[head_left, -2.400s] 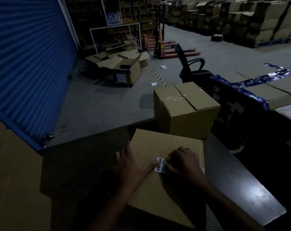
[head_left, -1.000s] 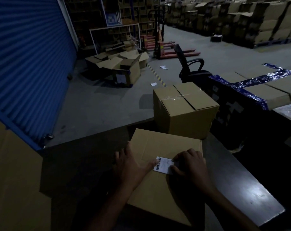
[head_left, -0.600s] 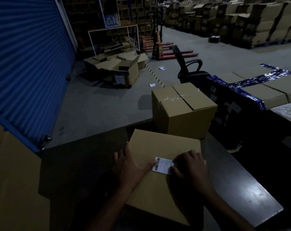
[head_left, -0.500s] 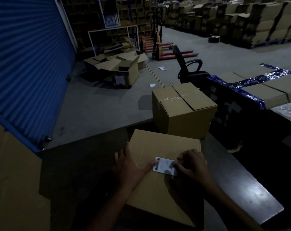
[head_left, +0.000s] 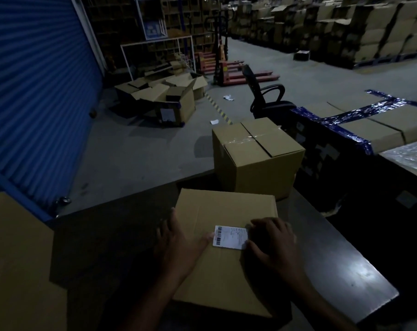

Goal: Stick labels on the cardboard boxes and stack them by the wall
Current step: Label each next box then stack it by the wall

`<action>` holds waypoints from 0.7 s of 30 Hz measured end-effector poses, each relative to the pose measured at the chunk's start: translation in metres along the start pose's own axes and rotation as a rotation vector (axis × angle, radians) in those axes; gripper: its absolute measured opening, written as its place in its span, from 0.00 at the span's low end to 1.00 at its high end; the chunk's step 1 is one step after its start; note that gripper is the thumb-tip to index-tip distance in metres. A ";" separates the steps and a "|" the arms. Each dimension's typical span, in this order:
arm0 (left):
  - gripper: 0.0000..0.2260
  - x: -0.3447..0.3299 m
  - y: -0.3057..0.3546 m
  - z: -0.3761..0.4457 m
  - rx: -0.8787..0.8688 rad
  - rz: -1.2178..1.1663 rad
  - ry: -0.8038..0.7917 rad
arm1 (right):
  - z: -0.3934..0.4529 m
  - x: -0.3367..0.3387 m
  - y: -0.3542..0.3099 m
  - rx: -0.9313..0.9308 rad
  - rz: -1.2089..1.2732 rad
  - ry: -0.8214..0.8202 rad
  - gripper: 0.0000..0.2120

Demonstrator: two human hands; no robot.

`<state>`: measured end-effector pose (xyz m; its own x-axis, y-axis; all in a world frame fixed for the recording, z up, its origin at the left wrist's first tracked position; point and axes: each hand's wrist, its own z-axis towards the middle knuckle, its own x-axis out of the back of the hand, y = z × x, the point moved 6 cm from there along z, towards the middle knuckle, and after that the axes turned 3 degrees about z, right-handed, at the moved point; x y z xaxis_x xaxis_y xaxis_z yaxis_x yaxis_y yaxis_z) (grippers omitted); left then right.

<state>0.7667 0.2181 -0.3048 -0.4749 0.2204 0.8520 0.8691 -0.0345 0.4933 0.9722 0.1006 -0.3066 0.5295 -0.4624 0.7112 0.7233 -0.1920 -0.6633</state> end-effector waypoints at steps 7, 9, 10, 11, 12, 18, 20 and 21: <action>0.59 0.006 -0.032 -0.014 0.041 -0.086 0.007 | 0.026 0.000 0.002 0.126 0.020 -0.178 0.24; 0.59 0.007 -0.039 -0.009 0.064 -0.186 -0.012 | 0.033 0.001 0.003 0.146 0.030 -0.207 0.23; 0.58 0.008 -0.040 -0.005 0.070 -0.243 -0.003 | 0.036 0.002 0.004 0.150 0.026 -0.213 0.23; 0.58 0.010 -0.039 -0.002 0.063 -0.279 0.020 | 0.038 0.003 0.003 0.159 0.020 -0.215 0.23; 0.59 0.013 -0.035 0.002 0.032 -0.280 0.061 | 0.040 0.003 0.002 0.165 0.008 -0.220 0.23; 0.55 0.005 0.012 0.013 -0.287 -0.107 0.070 | 0.034 -0.007 -0.008 0.166 -0.102 -0.173 0.17; 0.52 0.002 0.012 0.019 -0.309 -0.100 0.045 | 0.029 -0.011 -0.009 0.148 -0.139 -0.151 0.15; 0.52 0.001 0.010 0.021 -0.310 -0.103 0.051 | 0.028 -0.012 -0.009 0.142 -0.155 -0.144 0.15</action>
<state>0.7779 0.2381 -0.3024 -0.5714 0.1894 0.7985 0.7362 -0.3117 0.6008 0.9720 0.1321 -0.3031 0.4577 -0.3071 0.8344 0.8504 -0.1227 -0.5116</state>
